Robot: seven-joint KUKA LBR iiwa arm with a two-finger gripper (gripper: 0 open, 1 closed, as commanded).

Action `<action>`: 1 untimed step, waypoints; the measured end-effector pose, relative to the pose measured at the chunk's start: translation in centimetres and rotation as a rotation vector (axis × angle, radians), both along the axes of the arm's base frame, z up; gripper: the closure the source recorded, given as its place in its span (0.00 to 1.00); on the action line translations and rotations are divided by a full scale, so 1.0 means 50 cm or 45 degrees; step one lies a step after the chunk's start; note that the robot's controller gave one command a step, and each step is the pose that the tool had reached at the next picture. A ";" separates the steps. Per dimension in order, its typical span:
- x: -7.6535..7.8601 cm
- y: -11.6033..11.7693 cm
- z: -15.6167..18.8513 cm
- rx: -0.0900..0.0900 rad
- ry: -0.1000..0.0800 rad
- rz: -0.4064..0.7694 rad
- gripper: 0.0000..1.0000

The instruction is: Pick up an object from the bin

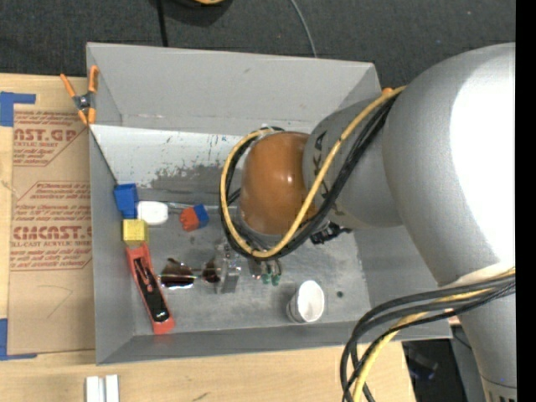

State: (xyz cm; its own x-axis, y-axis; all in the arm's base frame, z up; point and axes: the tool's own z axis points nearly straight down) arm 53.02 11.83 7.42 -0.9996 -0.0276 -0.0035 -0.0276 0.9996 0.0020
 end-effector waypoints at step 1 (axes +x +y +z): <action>-0.012 -0.001 0.043 0.001 0.002 -0.013 1.00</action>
Offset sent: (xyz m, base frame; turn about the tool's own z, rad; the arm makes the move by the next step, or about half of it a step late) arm -0.0306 0.0217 0.0735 0.0195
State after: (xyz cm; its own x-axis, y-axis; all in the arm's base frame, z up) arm 52.44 11.79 9.56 -0.9999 -0.0172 -0.0023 -0.0172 0.9998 0.0028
